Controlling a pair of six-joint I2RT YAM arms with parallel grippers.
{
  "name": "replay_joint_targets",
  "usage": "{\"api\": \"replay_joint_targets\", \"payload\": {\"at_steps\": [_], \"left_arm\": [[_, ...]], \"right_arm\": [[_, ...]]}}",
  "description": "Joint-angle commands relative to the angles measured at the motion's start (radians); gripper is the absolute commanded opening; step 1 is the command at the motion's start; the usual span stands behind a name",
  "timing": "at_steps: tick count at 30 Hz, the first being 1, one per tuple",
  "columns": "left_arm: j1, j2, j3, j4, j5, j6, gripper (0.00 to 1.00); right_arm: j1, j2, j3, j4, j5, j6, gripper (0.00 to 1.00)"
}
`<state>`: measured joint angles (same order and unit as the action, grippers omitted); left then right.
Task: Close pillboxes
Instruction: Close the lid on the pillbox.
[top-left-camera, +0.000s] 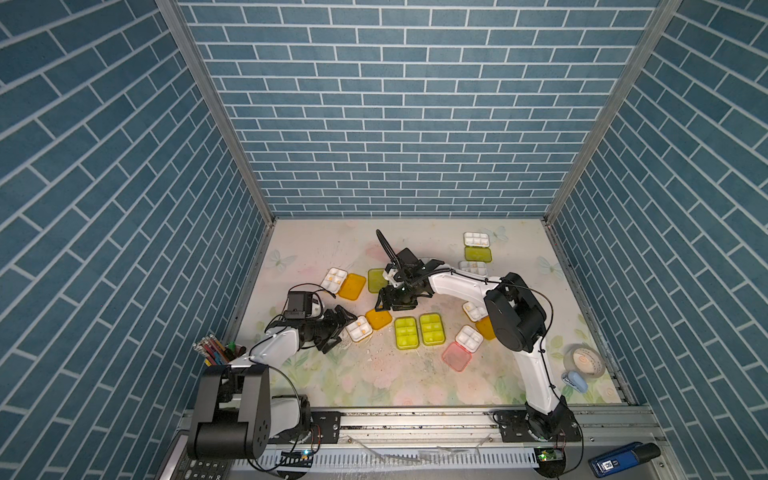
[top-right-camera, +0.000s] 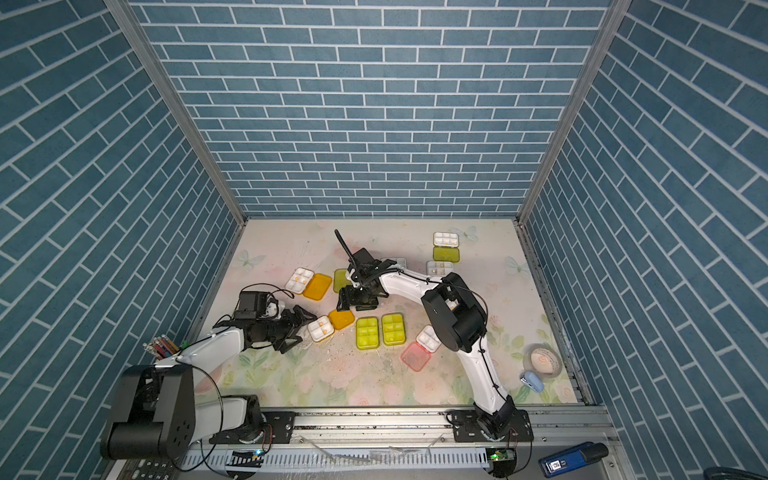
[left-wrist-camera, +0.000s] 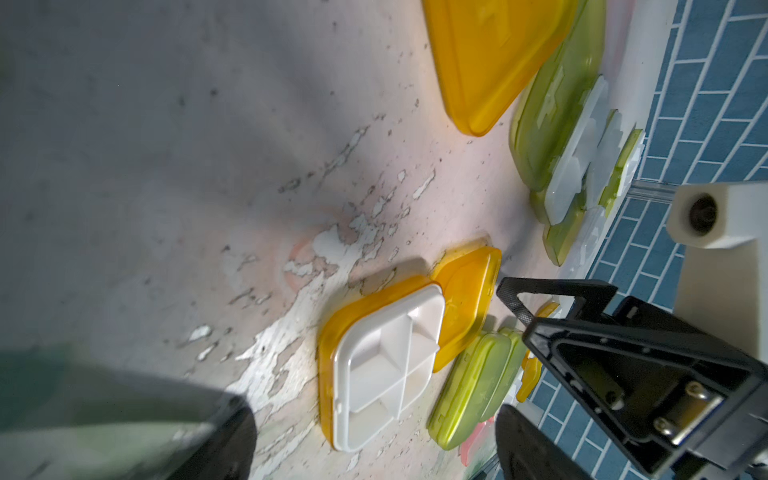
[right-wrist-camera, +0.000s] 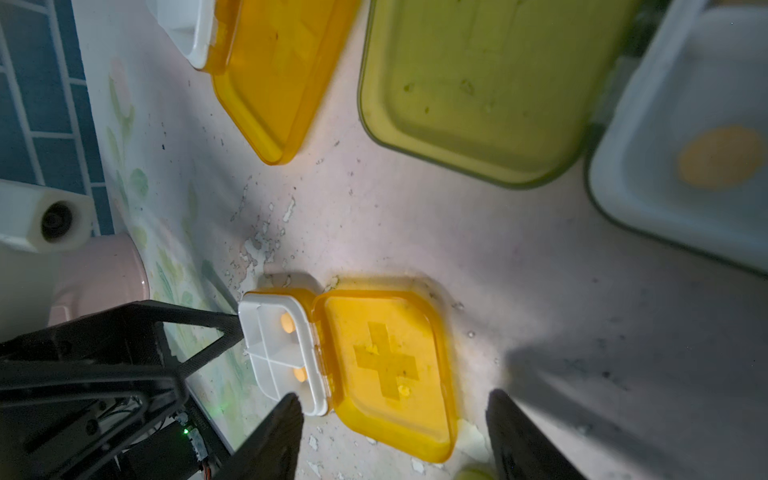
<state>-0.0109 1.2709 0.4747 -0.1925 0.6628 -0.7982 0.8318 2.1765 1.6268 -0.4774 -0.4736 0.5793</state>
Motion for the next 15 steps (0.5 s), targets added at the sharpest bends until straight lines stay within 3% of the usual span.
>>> {"api": "replay_joint_targets", "payload": {"at_steps": [1,8,15], "left_arm": [[-0.004,0.024,0.013,0.034,0.005,-0.006,0.91],[-0.009,0.042,0.014,0.04,-0.008,-0.009,0.91],[-0.019,0.04,0.004,0.04,-0.021,-0.007,0.91]], "right_arm": [[-0.001,0.009,0.013,0.028,-0.049,0.024,0.71],[-0.002,0.009,-0.04,0.121,-0.092,0.098,0.68],[-0.003,0.009,-0.065,0.115,-0.039,0.107,0.67]]}}
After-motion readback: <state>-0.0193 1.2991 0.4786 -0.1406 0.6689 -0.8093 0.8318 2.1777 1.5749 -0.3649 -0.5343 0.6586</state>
